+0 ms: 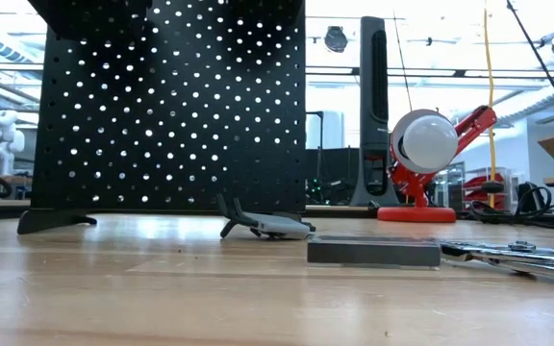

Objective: Hang tools onto peg board
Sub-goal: Assemble the tool holder on the pegboard

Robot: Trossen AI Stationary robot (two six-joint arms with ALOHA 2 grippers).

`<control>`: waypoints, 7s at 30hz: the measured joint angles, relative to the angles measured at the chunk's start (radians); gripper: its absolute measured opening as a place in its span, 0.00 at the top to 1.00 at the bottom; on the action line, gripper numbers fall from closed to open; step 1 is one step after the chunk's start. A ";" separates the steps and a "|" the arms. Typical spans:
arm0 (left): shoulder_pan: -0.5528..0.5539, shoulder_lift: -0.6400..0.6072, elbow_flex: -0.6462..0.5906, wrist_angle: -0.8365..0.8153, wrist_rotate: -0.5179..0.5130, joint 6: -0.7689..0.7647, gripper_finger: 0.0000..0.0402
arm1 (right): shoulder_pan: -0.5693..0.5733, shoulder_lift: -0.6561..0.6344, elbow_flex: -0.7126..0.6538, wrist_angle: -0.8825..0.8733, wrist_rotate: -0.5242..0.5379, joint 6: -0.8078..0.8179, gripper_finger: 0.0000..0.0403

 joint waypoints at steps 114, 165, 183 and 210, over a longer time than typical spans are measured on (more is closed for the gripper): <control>0.000 -0.001 0.002 -0.013 0.035 0.082 0.84 | 0.011 0.001 -0.002 -0.161 -0.088 0.148 1.00; 0.000 -0.006 0.008 -0.049 0.027 0.111 0.83 | 0.004 -0.002 0.000 -0.046 -0.178 -0.452 1.00; 0.001 -0.006 0.008 -0.051 0.055 0.124 0.83 | -0.012 -0.008 0.000 -0.052 -0.204 -0.498 1.00; 0.002 -0.006 0.009 -0.062 0.062 0.163 0.82 | -0.049 -0.055 -0.001 -0.043 -0.242 -0.564 1.00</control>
